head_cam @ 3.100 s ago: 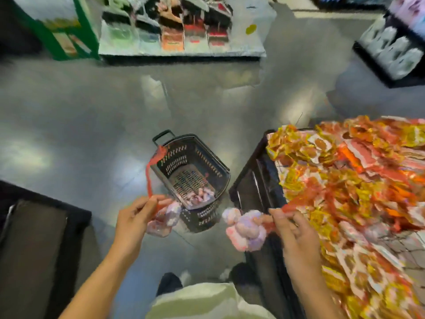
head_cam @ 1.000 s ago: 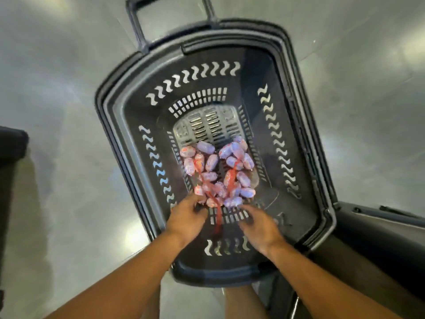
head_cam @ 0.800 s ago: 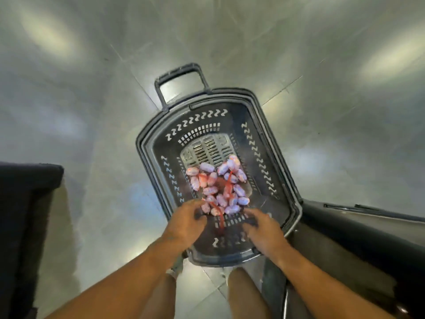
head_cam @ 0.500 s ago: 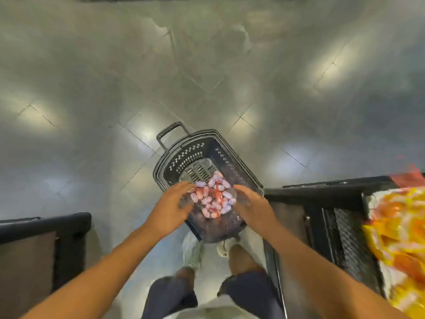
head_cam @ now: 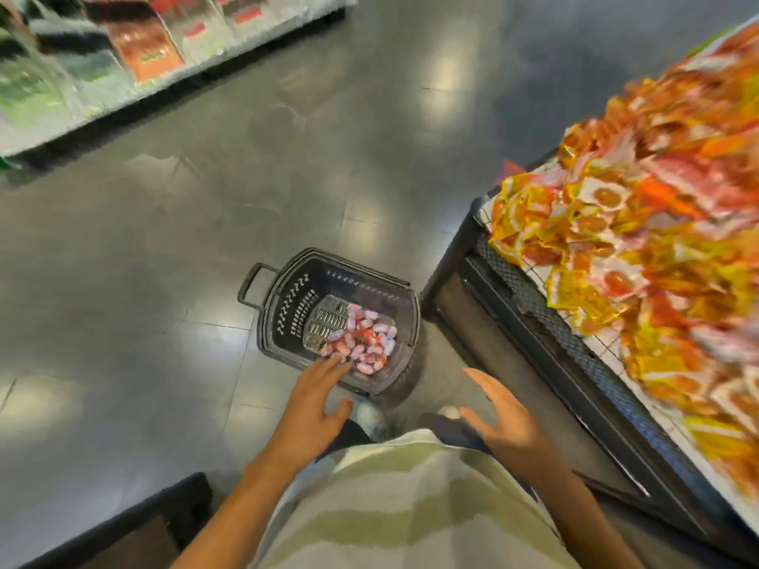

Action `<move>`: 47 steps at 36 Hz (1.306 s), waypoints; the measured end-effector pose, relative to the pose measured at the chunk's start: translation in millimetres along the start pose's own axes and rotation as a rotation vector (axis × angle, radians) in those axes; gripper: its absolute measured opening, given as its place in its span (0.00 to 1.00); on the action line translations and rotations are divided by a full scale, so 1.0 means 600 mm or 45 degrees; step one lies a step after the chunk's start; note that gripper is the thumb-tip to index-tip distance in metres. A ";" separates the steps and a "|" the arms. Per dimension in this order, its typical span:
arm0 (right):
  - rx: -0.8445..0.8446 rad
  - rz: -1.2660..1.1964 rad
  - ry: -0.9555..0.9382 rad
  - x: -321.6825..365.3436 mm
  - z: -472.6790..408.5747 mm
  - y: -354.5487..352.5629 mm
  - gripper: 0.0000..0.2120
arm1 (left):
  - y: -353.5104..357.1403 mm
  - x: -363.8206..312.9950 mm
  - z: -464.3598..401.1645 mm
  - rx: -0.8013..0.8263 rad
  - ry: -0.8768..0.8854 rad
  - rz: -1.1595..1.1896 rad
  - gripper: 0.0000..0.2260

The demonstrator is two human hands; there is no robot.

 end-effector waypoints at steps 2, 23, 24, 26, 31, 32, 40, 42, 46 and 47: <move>-0.065 -0.028 0.032 -0.030 0.028 -0.013 0.27 | 0.015 -0.033 -0.011 0.053 0.104 -0.071 0.25; -0.704 -0.351 0.282 -0.349 0.390 -0.215 0.28 | 0.406 -0.412 0.001 0.495 0.715 -0.633 0.24; -0.734 -0.379 0.304 -0.368 0.411 -0.222 0.28 | 0.431 -0.431 0.011 0.520 0.744 -0.634 0.24; -0.795 -0.422 0.338 -0.403 0.450 -0.237 0.28 | 0.478 -0.466 0.027 0.557 0.771 -0.613 0.23; -1.027 -0.585 0.358 -0.464 0.528 -0.281 0.30 | 0.560 -0.555 0.057 0.616 0.945 -0.558 0.24; -1.071 -0.617 0.361 -0.473 0.540 -0.289 0.29 | 0.570 -0.574 0.062 0.621 0.980 -0.558 0.24; -1.391 -0.609 0.343 -0.507 0.588 -0.365 0.19 | 0.622 -0.711 0.059 0.599 1.268 -0.500 0.23; -1.446 -0.586 0.354 -0.510 0.586 -0.385 0.20 | 0.636 -0.740 0.048 0.575 1.360 -0.483 0.23; -1.551 -0.603 0.376 -0.507 0.573 -0.423 0.25 | 0.671 -0.776 0.016 0.580 1.441 -0.506 0.29; -1.561 -0.627 0.367 -0.506 0.565 -0.433 0.26 | 0.678 -0.781 0.008 0.581 1.458 -0.517 0.28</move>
Point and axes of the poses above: each hand's wrist, its own z-axis away from the middle knuckle, its own y-axis out of the palm, x = y × z, the point moved 7 cm from there along -z, towards the middle knuckle, and after that the axes turned 2 degrees about -y, right-handed, at the moved point
